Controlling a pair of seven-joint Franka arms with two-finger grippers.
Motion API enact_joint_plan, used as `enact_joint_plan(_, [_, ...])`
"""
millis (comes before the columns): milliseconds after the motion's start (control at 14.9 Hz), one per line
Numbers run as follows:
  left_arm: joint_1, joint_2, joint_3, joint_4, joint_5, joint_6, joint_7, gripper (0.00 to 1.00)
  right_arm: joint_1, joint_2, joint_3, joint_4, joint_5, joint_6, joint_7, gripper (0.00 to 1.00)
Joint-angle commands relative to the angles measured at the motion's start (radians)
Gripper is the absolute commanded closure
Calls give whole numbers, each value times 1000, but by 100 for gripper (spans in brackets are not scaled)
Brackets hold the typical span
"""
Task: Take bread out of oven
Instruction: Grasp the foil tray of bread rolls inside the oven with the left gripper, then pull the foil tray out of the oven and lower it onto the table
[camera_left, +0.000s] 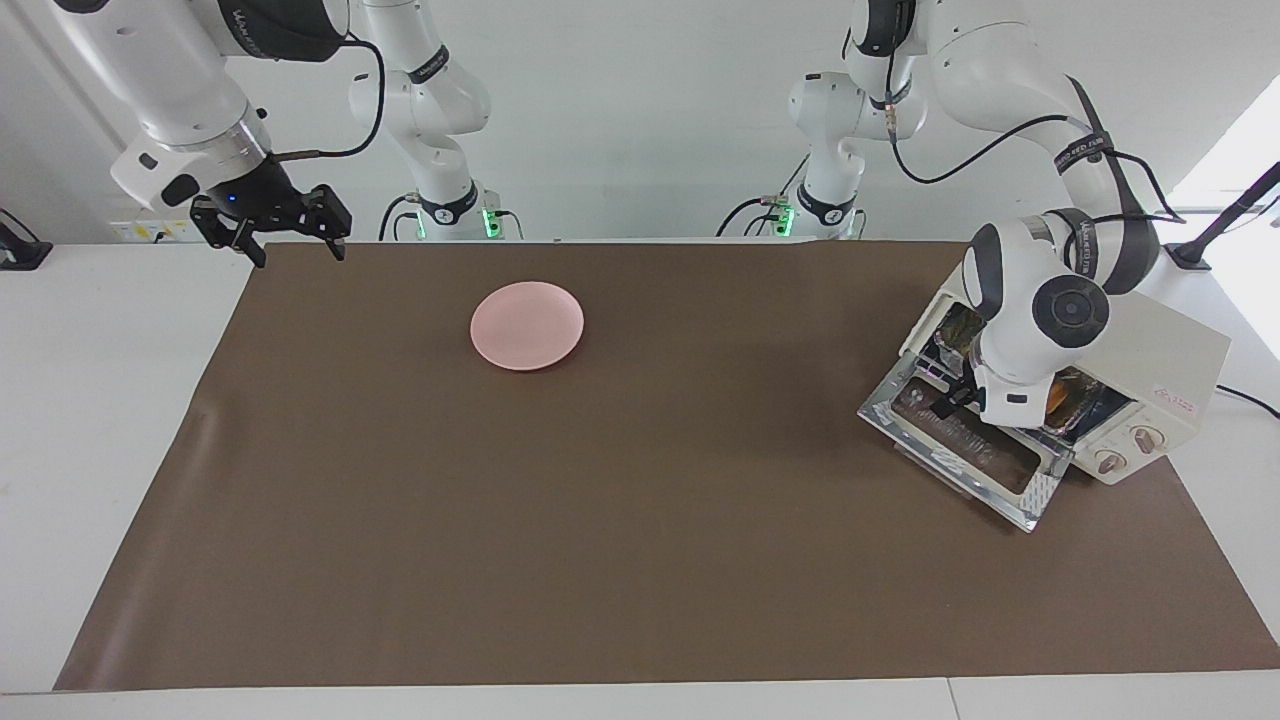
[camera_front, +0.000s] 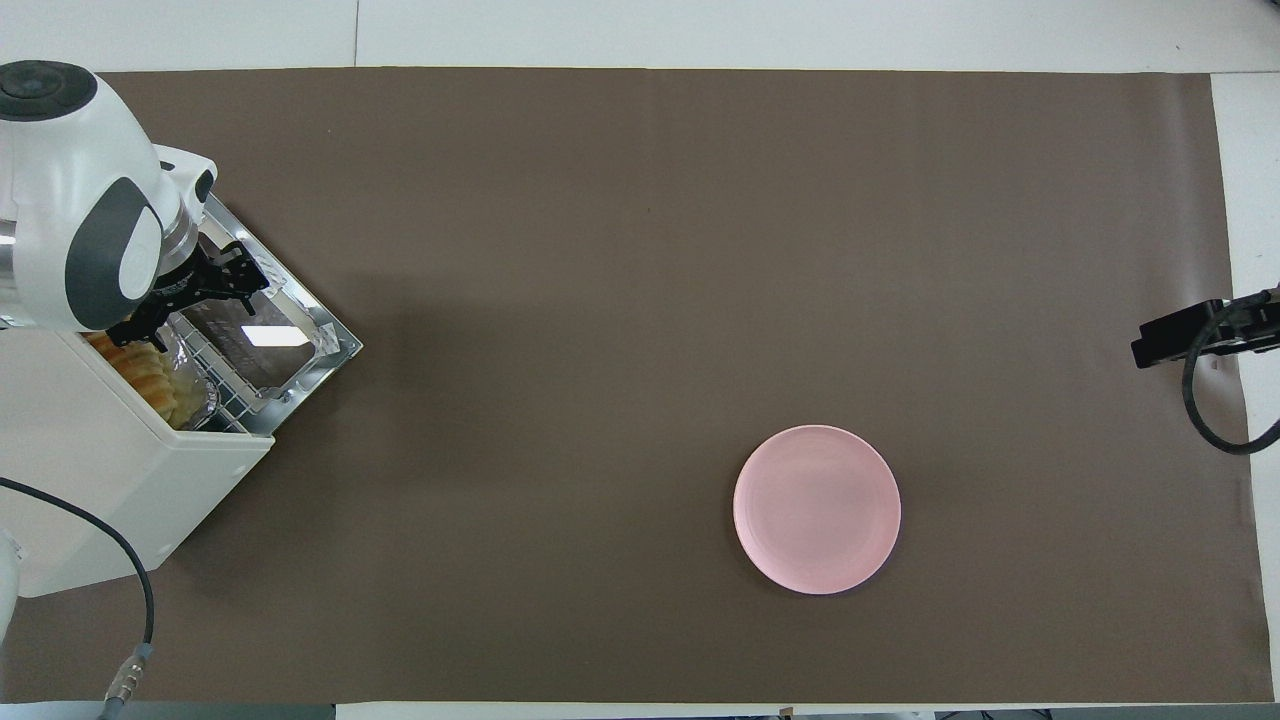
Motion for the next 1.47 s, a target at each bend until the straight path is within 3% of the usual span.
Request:
enact_joint_plan(0, [-6,-38,3,-74,25,68,-19,0,-19,-20,11,-20,-12,-8,6,0])
enact_joint_plan(134, [-6,-29,3,-93,41,93,-45,2,-19,-20,11,-20,-12,-8,6,0])
enact_joint_plan(335, [-6,-22,3,-99,47,94,-53,43,-12,-22,11,-26,-12,-3,7,0])
enact_joint_plan(468, [1,-24,3,-104,47,91,-50,86,-4,-24,14,-27,-12,4,9,0])
enact_joint_plan(535, [2,-22,3,-101,47,91,-46,100,-1,-24,18,-29,-10,9,11,0])
enact_joint_plan(870, [-16,-15,2,-61,54,82,-40,100,18,-28,19,-49,4,23,53,0])
enact_joint_plan(1204, [-148,111,-20,242,45,19,-14,100,24,-68,21,-133,4,90,49,0])
enact_joint_plan(1405, [-246,123,-77,269,24,27,30,100,39,-67,19,-138,4,103,52,0])
